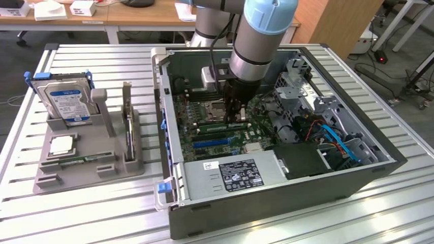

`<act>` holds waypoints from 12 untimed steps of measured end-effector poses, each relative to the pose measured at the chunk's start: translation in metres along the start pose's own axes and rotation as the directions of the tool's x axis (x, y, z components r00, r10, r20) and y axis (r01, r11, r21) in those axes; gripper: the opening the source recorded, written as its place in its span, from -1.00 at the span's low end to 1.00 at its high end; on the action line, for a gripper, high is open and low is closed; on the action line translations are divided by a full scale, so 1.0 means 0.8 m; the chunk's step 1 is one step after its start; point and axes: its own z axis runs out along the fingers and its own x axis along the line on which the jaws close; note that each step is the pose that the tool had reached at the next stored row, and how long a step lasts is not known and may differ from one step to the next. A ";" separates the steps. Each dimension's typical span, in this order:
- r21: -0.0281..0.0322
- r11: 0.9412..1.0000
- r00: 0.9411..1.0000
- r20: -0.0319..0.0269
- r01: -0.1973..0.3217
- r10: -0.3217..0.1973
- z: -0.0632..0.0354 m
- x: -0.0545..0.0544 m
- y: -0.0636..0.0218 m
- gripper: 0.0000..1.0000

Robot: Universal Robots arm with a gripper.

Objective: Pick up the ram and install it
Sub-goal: 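Press down the ram until it locks into place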

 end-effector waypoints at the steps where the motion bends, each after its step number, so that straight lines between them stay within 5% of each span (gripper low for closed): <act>1: 0.000 1.000 1.000 0.000 0.000 0.000 0.000 0.000 0.000 -0.81; 12: 0.000 1.000 1.000 0.000 0.000 0.000 0.002 0.000 0.000 -0.81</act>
